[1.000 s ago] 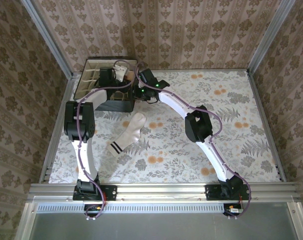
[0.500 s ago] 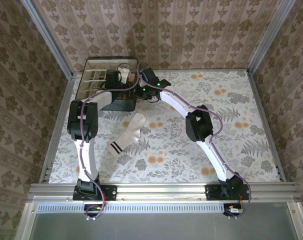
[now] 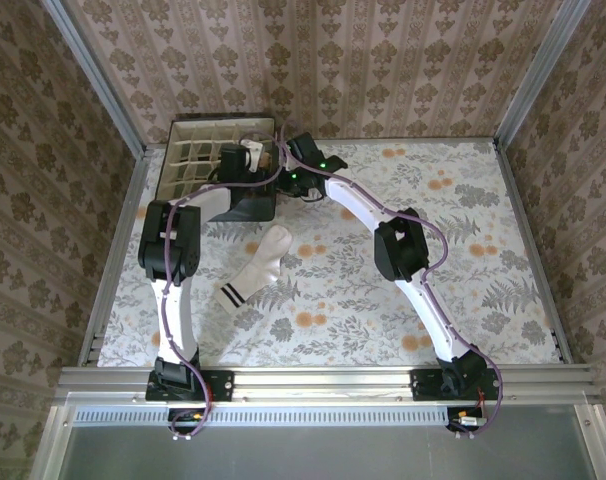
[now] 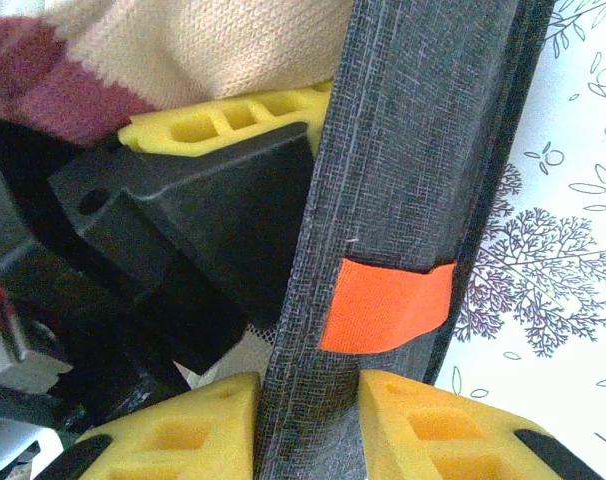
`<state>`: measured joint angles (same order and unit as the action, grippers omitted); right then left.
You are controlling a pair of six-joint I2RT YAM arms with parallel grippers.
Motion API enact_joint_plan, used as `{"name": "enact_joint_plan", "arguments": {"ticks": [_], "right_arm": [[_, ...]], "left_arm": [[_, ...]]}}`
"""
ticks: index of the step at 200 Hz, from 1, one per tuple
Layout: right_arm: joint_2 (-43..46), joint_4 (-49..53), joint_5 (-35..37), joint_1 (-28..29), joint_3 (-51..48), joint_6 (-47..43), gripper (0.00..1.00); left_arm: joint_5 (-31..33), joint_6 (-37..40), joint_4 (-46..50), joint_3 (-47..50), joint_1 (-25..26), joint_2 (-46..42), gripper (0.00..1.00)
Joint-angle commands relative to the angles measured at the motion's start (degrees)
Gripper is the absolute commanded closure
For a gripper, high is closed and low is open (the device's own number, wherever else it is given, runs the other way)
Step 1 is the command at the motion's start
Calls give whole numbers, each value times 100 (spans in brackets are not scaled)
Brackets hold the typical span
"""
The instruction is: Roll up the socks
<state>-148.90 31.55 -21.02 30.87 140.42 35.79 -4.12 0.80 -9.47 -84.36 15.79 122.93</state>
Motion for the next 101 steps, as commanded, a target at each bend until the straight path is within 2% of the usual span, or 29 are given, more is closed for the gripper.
{"name": "enact_joint_plan", "arguments": {"ticks": [1, 11, 26, 101], "right_arm": [[-85, 359, 54, -81, -95, -114, 69], [-86, 378, 49, -81, -103, -125, 69], [-77, 387, 45, -90, -124, -135, 69], [-78, 356, 32, -108, -190, -94, 71]], "left_arm": [[70, 13, -286, 331, 25, -197, 54], [45, 38, -485, 463, 21, -311, 46], [-52, 114, -652, 558, 22, -438, 41], [-360, 340, -826, 724, 14, -1011, 24]]}}
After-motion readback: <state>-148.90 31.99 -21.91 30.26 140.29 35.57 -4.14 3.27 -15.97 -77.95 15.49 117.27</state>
